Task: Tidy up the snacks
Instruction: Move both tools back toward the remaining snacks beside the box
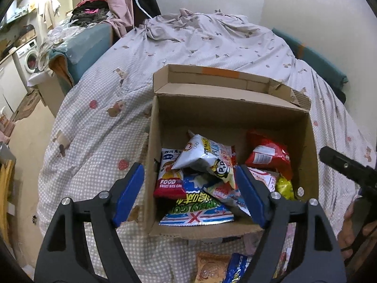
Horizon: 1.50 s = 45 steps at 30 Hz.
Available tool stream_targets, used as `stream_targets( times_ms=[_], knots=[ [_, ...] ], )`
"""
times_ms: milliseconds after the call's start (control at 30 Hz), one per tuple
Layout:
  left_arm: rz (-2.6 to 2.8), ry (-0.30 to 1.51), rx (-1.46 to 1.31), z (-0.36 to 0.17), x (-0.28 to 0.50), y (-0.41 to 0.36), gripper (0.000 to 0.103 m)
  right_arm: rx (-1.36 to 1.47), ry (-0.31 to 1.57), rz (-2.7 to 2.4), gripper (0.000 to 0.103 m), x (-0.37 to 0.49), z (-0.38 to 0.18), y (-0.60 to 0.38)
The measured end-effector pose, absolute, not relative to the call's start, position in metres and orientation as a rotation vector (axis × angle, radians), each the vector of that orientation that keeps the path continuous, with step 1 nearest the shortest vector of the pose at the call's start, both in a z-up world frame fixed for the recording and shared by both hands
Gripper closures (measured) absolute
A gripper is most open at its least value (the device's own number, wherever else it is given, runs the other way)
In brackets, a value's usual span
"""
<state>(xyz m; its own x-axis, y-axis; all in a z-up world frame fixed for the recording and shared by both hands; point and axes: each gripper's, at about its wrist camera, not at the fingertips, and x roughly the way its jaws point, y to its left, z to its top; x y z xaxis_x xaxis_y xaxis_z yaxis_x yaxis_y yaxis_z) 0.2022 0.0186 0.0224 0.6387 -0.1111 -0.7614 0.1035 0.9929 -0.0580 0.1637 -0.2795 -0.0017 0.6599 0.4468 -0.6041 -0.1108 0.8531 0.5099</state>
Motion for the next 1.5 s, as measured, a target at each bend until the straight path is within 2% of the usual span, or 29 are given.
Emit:
stream_targets(
  times_ms=[233,900,1333,1400,1433,1500],
  knots=[
    [-0.103,0.835,-0.03,0.036,0.18,0.025,0.026,0.474,0.807,0.314,0.011,0.144,0.004,-0.286],
    [-0.084,0.882,-0.103,0.033,0.108,0.043,0.026,0.465,0.879,0.275,0.011,0.066,0.001,-0.285],
    [-0.056,0.931,-0.122,0.022,0.08,0.051,0.026,0.502,1.021,0.23,0.011,0.039,-0.022,-0.289],
    [-0.053,0.966,-0.14,0.016,0.081,0.054,0.023,0.527,1.043,0.222,0.011,0.036,-0.027,-0.291],
    [-0.048,0.987,-0.149,0.013,0.081,0.055,0.016,0.539,1.058,0.217,0.011,0.035,-0.03,-0.292],
    [-0.055,1.019,-0.169,0.006,0.081,0.056,0.015,0.554,1.083,0.21,0.011,0.035,-0.036,-0.293]
  ],
)
